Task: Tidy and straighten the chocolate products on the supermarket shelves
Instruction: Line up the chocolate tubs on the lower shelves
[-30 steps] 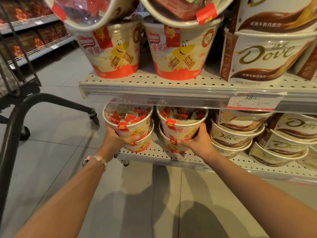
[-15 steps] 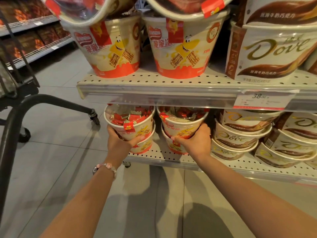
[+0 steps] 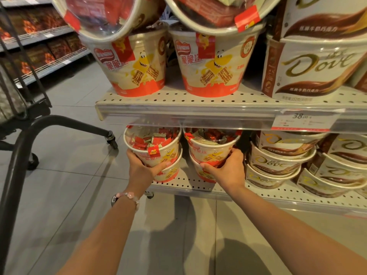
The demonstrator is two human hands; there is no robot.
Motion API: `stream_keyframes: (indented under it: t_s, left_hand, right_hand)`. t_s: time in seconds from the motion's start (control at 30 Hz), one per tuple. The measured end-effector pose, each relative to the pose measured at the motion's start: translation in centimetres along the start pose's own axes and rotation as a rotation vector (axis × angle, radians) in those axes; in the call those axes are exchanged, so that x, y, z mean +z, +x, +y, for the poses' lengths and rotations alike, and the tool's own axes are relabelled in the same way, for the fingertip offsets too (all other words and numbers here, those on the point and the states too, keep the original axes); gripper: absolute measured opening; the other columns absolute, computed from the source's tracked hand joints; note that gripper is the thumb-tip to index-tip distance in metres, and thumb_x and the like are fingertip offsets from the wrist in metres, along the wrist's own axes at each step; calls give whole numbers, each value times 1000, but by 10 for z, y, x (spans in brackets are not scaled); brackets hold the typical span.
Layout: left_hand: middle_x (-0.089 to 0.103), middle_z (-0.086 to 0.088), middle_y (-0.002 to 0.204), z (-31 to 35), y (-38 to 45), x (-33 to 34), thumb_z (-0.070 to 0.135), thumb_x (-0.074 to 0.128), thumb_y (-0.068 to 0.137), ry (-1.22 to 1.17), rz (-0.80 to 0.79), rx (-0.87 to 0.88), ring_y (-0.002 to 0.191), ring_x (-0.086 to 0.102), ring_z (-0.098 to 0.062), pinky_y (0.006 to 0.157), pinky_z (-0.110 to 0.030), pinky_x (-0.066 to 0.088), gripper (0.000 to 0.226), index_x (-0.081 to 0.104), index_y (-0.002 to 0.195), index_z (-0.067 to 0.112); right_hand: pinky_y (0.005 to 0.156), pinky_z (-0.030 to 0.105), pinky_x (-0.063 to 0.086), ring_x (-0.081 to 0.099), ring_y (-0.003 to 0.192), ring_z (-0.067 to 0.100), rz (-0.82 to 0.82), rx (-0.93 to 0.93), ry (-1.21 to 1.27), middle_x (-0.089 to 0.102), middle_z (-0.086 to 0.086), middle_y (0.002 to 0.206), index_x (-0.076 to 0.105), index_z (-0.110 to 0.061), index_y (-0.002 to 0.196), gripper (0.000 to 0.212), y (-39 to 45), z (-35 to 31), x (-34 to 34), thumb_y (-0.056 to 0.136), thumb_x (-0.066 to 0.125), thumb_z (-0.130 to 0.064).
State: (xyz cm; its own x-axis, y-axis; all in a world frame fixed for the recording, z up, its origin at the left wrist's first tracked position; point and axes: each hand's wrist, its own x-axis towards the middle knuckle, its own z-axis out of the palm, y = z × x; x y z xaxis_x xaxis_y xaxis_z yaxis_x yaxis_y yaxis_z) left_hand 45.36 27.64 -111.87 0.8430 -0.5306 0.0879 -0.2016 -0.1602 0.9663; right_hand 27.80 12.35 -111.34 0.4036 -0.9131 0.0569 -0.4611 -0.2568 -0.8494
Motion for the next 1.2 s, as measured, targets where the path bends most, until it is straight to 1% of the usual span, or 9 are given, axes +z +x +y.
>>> stream_keyframes:
  t_s: [0.17,0.3,0.43,0.57,0.63,0.77,0.9,1.07,1.2]
  left_hand:
    - [57,5,123,15,-9,-1,9,87,60,-58,-5,-91,112,56,-15,90,-39,52,93,34,134,26]
    - [62,8,115,39,-22,-7,6,84,64,-50,-19,-81,105,59,-7,83,-30,53,75,45,126,24]
    - [56,2,119,75,-22,-30,9,82,67,36,52,-155,111,54,-16,94,-37,48,69,43,124,14]
    - [51,-17,127,121,-15,-58,6,72,77,100,199,10,114,50,-15,94,-15,40,60,41,127,-6]
    - [49,-11,122,150,-14,-63,5,69,79,1,285,80,111,51,-22,94,-32,44,59,37,128,4]
    - [52,11,101,208,-6,-68,20,70,80,-16,462,248,88,53,-9,86,-34,46,50,43,122,14]
    - [66,-3,93,256,-1,-70,57,71,70,-189,227,175,73,69,-13,67,-32,54,85,26,137,30]
    - [67,-18,90,278,11,-74,44,69,76,-292,101,34,62,70,-18,52,-23,53,71,34,133,19]
    - [68,-14,87,278,11,-74,32,68,83,-329,118,41,60,69,-14,52,-21,54,52,39,125,20]
  right_hand:
    - [97,41,48,53,117,23,-241,62,86,52,6,127,39,-13,129,88,2,-13,-24,58,88,-28]
    - [99,36,44,52,118,20,-326,52,219,53,4,128,35,-16,130,80,-21,-36,-42,66,83,-16]
    - [74,13,43,58,92,-7,-249,30,451,57,-16,104,41,-31,110,56,-50,-65,-69,72,77,-11]
    - [83,23,48,55,100,2,-116,-147,546,55,-6,113,42,-26,120,54,-65,-105,-99,79,66,1]
    - [85,26,48,58,98,10,-76,-276,555,58,-1,107,45,-27,116,48,-62,-128,-113,81,65,0]
    - [76,15,49,61,87,9,-68,-339,701,59,8,106,41,-22,121,46,-47,-176,-137,85,64,-9]
    - [78,27,55,67,82,20,-26,-341,665,66,7,91,25,-20,137,63,-32,-207,-154,87,63,-23]
    - [81,49,55,70,77,24,-101,-264,562,70,8,89,18,-22,145,66,-14,-216,-162,92,54,-37]
    - [62,34,59,70,64,22,-106,-275,623,72,6,81,33,-22,133,40,-8,-216,-162,96,48,-29]
